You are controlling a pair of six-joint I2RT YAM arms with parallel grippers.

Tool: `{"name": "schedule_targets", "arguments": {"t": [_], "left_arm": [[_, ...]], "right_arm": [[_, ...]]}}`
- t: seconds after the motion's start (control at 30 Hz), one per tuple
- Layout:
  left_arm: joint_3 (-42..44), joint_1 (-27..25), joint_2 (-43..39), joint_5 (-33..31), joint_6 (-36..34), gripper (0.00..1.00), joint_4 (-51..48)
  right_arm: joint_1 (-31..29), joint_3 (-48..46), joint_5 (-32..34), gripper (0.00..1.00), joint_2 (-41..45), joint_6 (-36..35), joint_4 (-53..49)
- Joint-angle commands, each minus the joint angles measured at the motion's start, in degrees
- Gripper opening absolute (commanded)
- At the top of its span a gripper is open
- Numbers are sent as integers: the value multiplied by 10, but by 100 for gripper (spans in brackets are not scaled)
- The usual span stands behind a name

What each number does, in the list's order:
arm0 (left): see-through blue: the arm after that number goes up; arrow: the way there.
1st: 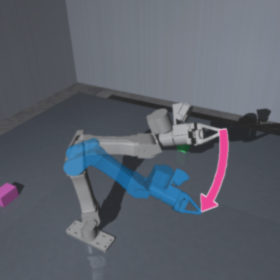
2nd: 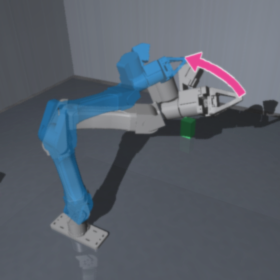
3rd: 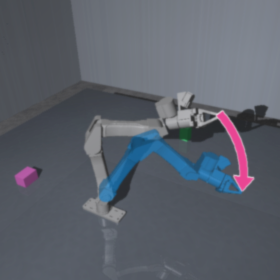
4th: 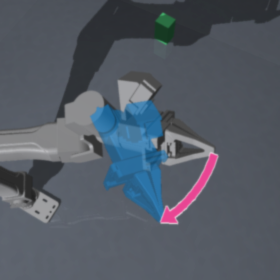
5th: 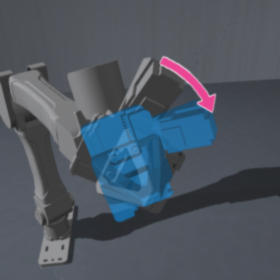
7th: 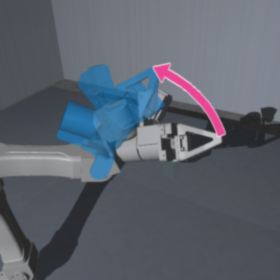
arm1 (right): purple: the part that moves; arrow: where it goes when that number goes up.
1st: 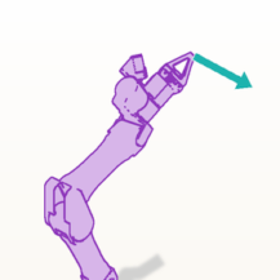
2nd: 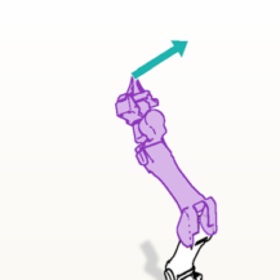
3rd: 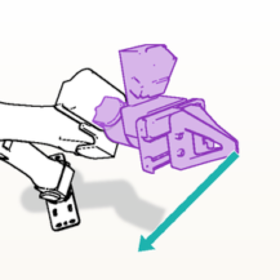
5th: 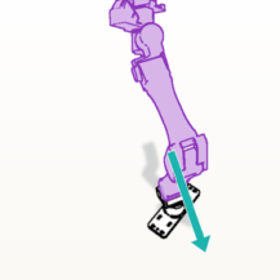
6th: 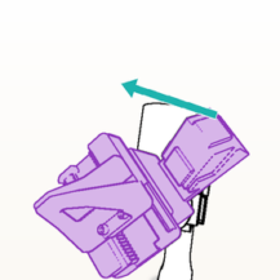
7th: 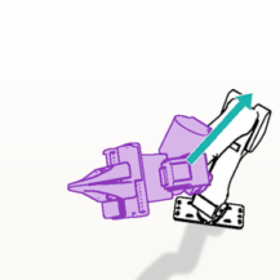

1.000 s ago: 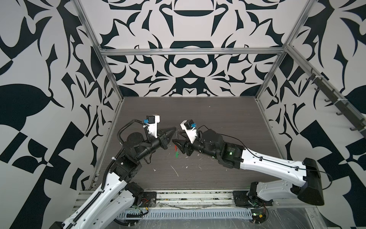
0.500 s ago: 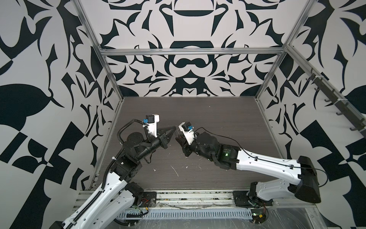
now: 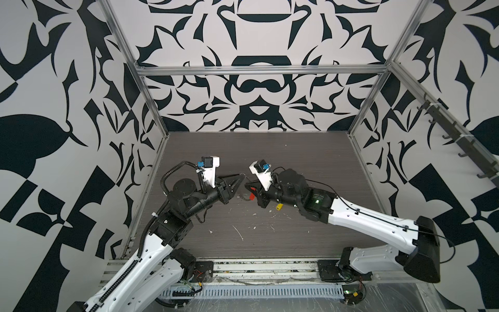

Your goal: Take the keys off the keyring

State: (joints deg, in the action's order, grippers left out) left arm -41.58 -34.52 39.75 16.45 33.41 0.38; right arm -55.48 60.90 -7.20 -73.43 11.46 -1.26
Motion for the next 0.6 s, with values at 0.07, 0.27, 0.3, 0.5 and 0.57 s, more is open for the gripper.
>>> {"name": "schedule_targets", "arguments": {"t": [0.07, 0.27, 0.3, 0.5, 0.57], "left_arm": [[-36, -1, -23, 69, -55, 71, -71], [-51, -1, -8, 146, -80, 77, -114], [-53, -1, -2, 154, -81, 77, -116], [-58, -1, 20, 174, -78, 70, -117], [-61, -1, 26, 178, -77, 67, -119]], "right_arm": [[82, 17, -211, 0, 43, 12, -32], [162, 26, -450, 0, 47, -6, -64], [164, 35, -472, 0, 45, -21, -81], [164, 70, -548, 0, 33, -75, -146], [165, 79, -556, 0, 29, -89, -165]]}}
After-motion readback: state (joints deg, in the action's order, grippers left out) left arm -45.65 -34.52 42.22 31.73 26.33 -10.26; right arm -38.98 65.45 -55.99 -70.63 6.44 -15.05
